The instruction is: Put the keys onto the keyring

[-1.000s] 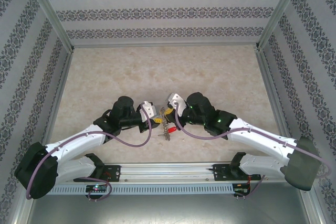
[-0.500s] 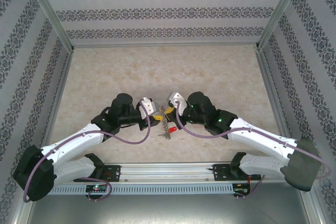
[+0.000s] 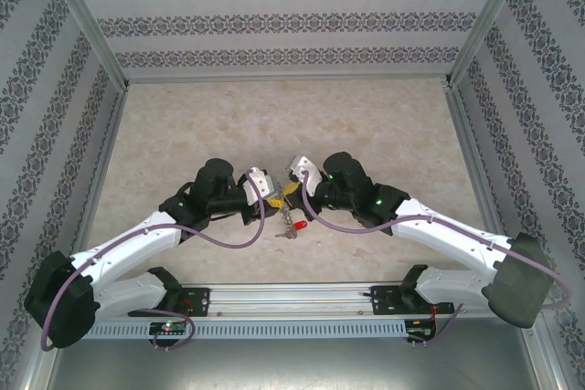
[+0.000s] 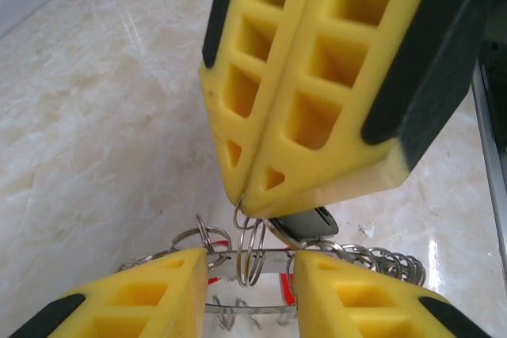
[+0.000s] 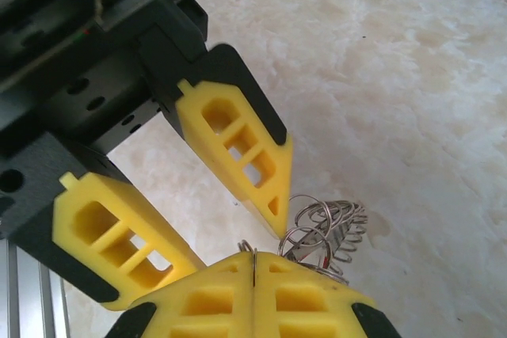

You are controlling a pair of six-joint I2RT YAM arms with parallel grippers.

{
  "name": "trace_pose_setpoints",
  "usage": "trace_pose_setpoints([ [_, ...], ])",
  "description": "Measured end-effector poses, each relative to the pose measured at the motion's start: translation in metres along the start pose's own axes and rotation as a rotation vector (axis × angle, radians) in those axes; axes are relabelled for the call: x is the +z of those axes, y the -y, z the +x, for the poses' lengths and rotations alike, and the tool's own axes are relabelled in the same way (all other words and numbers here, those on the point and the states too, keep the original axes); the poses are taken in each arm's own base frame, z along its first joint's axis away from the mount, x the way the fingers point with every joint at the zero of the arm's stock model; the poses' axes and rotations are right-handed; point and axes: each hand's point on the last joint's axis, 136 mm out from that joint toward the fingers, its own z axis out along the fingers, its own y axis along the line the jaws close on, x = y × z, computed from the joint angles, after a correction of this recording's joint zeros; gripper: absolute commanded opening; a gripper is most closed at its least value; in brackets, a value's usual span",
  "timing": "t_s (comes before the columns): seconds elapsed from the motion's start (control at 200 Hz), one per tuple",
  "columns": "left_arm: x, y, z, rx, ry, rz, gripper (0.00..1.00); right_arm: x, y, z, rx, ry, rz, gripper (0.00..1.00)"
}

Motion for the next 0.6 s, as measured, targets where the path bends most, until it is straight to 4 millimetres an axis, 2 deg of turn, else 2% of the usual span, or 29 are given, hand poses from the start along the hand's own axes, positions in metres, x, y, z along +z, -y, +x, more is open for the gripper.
trace_pose_setpoints([
  [0.599, 0.0007, -0.0004, 0.0071, 0.015, -0.029, -0.005, 0.33, 0.0019, -0.0040, 0.0008, -0.001, -0.010, -0.027, 0.00],
])
